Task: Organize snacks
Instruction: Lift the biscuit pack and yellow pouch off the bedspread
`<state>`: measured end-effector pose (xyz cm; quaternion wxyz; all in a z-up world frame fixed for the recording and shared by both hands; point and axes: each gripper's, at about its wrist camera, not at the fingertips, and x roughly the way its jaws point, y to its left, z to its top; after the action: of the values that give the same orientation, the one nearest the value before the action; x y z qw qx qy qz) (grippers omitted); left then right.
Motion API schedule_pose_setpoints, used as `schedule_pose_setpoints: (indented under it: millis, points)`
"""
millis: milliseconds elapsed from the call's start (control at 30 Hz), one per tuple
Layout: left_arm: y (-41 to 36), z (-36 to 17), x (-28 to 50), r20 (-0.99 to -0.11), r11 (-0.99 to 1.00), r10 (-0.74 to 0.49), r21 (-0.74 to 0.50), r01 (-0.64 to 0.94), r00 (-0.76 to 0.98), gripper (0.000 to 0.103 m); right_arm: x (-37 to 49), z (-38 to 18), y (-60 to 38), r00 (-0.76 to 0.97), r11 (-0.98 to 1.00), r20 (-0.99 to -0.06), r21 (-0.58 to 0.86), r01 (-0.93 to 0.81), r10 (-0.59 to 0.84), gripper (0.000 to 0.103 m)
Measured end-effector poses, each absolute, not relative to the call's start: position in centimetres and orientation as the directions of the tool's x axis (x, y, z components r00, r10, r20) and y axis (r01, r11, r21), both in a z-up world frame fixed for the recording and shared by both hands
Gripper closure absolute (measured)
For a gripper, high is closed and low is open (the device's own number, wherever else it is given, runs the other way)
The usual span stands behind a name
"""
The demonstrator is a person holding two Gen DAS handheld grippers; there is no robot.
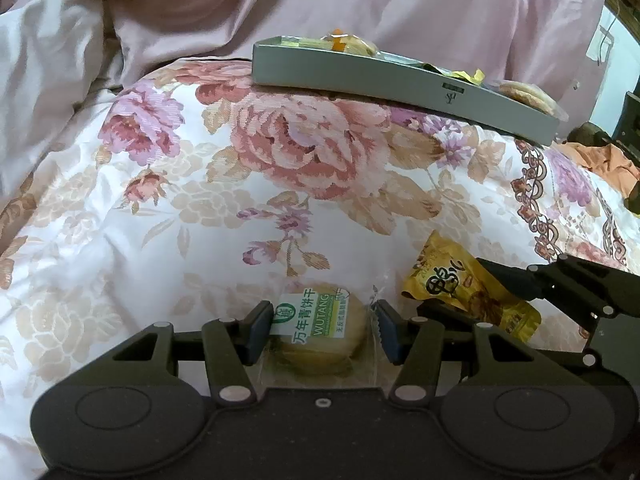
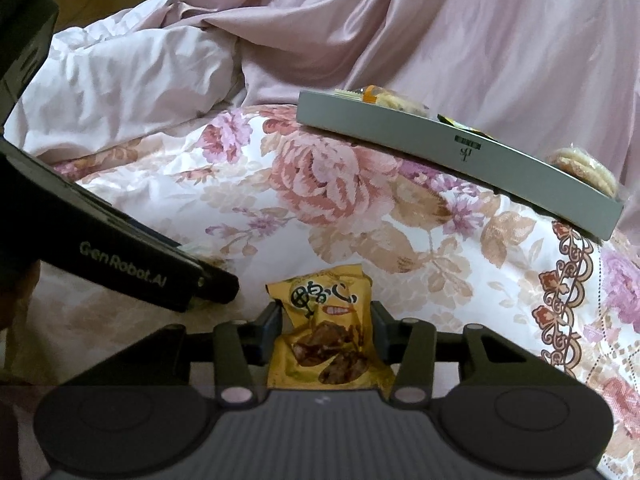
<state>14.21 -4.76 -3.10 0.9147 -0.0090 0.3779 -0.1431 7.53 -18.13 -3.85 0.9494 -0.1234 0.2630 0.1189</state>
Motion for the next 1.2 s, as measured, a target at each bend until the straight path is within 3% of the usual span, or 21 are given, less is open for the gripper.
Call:
schedule_pose_setpoints:
  millis: [733, 1200]
  points:
    - [-4.5, -2.7, 14.1, -0.667, 0.959, -0.276, -0.143, 0.245, 0.692, 0.048, 7.3, -4.0, -18.1, 0.845, 0.942, -0.510, -0.176, -0.286, 0.161, 0.052]
    - [-4.3, -1.2, 14.7, -0.591, 0.938, -0.345, -0.248, 0.243, 0.729, 0.048, 7.3, -2.8, -18.4, 0.880, 0.942, -0.449, -0.200, -0.270, 0.157, 0.052]
